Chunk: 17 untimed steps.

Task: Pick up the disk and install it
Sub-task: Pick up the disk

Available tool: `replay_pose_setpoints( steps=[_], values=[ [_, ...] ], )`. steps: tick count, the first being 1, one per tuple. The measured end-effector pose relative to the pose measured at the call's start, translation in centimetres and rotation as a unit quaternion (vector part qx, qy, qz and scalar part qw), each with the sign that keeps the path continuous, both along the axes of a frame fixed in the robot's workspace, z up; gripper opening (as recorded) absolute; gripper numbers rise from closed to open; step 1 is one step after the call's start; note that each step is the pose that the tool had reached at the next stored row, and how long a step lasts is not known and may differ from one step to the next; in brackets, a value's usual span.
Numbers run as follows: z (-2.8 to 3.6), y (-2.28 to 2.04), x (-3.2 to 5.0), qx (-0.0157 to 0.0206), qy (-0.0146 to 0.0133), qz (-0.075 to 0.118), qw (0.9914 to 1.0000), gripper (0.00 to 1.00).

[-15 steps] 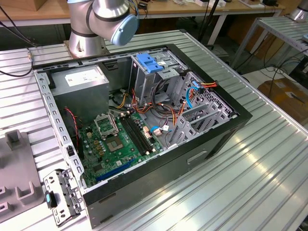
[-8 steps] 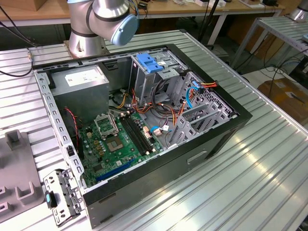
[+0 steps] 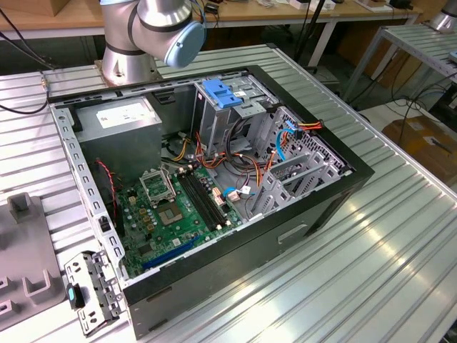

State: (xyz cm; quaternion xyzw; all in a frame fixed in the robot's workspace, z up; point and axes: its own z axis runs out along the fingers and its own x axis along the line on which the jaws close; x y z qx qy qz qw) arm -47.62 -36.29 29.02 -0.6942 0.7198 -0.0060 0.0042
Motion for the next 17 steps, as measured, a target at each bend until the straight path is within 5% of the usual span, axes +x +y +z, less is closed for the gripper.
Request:
replay_pose_setpoints(
  steps=[17],
  values=[
    [0.0, 0.0, 0.0, 0.0, 0.0, 0.005, 0.99999, 0.37]
  ],
)
